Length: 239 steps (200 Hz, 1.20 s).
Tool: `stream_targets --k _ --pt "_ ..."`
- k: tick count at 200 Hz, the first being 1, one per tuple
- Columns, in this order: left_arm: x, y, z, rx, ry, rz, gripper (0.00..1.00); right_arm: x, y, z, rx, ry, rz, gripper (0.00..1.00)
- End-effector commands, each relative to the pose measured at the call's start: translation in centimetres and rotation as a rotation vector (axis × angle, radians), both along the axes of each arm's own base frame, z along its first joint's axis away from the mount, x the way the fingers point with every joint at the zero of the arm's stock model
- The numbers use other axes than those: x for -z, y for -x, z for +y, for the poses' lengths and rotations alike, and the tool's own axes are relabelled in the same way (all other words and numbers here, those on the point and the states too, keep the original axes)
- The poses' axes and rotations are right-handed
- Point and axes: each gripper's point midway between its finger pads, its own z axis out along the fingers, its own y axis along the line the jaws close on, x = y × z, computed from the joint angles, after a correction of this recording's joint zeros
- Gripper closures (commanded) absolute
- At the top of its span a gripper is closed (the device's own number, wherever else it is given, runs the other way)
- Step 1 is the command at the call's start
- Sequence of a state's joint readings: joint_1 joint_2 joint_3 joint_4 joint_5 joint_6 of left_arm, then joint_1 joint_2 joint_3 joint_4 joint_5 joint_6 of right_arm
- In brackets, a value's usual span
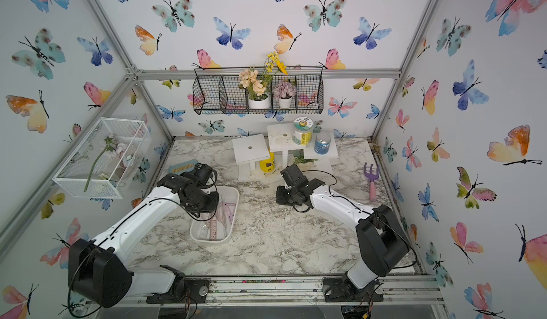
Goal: Put the scattered rulers into the storage box
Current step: Reset both arms
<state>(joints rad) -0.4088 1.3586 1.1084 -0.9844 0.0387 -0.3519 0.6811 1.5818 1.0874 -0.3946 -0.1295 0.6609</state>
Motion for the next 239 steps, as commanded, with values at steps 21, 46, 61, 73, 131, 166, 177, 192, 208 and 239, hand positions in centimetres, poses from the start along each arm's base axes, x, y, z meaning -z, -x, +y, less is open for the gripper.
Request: stream_targets --k 21,46,61,73,131,166,177,192,208,239 --pt "-1.7 -1.1 0.3 -0.047 -0.001 -0.070 0.10 -1.6 -0.3 -0.4 0.013 -0.007 -0.042 0.61" --pt "-5.0 -3.0 0.3 -0.079 0.028 -0.175 0.01 -2.4 -0.6 -1.2 0.030 0.017 -0.081 0.44" --pt "-7.7 -4.7 0.1 -0.101 0.090 -0.273 0.01 -3.6 -1.2 -1.5 0.039 0.027 -0.133 0.39" --pt "-9.9 -6.3 0.4 -0.149 0.140 -0.365 0.01 -5.1 -2.0 -2.1 0.063 0.043 -0.193 0.37" --pt "-21.3 -13.6 3.5 -0.257 0.171 -0.844 0.01 -19.2 -5.8 -5.6 0.212 0.016 -0.724 0.12" --pt "-26.1 -15.9 5.1 -0.189 -0.014 -1.051 0.01 -24.1 -6.5 -8.9 0.288 0.153 -0.997 0.02" --pt "-27.0 -16.1 5.6 -0.204 -0.036 -1.118 0.01 -24.9 -6.3 -9.1 0.265 0.185 -1.062 0.02" --pt "-27.8 -16.4 6.4 -0.274 -0.013 -1.185 0.01 -25.5 -6.3 -9.2 0.240 0.228 -1.135 0.01" --pt "-25.9 -17.6 5.9 -0.192 -0.054 -1.205 0.01 -24.9 -7.1 -10.6 0.293 0.299 -1.150 0.01" --pt "-15.5 -19.5 9.1 -0.286 -0.107 -1.014 0.01 -20.9 -9.3 -15.3 0.379 0.359 -1.095 0.01"
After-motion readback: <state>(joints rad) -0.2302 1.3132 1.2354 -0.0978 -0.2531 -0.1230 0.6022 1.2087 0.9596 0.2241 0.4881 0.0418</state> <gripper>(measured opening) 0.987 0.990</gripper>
